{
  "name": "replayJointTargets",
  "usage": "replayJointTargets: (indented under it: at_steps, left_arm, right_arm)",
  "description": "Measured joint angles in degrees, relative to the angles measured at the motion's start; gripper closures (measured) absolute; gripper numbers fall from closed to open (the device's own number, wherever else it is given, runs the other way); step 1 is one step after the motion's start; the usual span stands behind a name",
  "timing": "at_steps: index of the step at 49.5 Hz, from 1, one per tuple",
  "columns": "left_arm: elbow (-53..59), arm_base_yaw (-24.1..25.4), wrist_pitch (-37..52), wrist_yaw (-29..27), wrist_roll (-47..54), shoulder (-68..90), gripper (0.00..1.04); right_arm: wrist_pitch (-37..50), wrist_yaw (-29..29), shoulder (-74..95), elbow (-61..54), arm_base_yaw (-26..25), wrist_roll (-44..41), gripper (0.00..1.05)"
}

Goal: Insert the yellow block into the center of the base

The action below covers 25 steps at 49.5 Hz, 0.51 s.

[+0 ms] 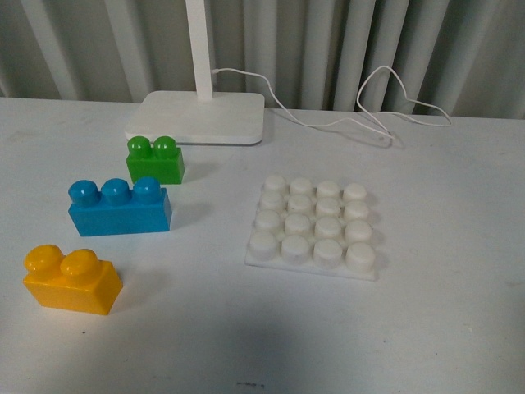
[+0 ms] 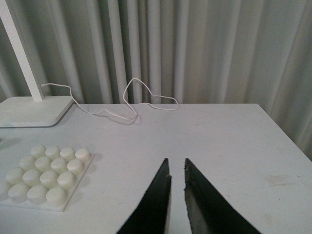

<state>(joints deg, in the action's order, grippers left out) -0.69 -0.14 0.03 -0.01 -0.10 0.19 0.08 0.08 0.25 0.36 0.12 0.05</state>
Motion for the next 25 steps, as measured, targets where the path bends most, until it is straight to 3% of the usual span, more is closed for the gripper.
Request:
replayJointTargets:
  at_steps: [1,4,5,8,15,22,25]
  left_arm:
    - [0.00,-0.35,0.02,-0.68,-0.22,0.20,0.06]
    - [-0.66,-3.61,1.31,-12.20,-2.45,4.22,0.06]
    - [-1.18,-3.72,2.64,-12.31,-2.43,6.64,0.06]
    - [-3.52,-2.40,6.54,-7.87,-0.39,13.18,0.06]
    - [-10.91,1.57,14.19,5.09,9.20,27.54,0.06]
    - [-19.71,0.33,9.16,17.49,23.32,39.80,0.06]
    - [-24.13,-0.52,4.11,22.49,32.50,45.51,0.06]
  right_arm:
    - [0.00,0.00,0.00,0.00,0.00,0.00,0.86]
    - [0.00,0.02,0.00,0.00,0.00,0.00,0.72]
    - [0.00,0.04,-0.02,0.00,0.00,0.02,0.68]
    - [-0.04,-0.13,0.00,0.00,0.00,0.00,0.54]
    - [-0.04,-0.11,-0.02,0.00,0.00,0.00,0.32]
    - [-0.04,-0.04,-0.02,0.00,0.00,0.00,0.09]
    - [-0.04,-0.04,-0.02,0.00,0.00,0.04,0.08]
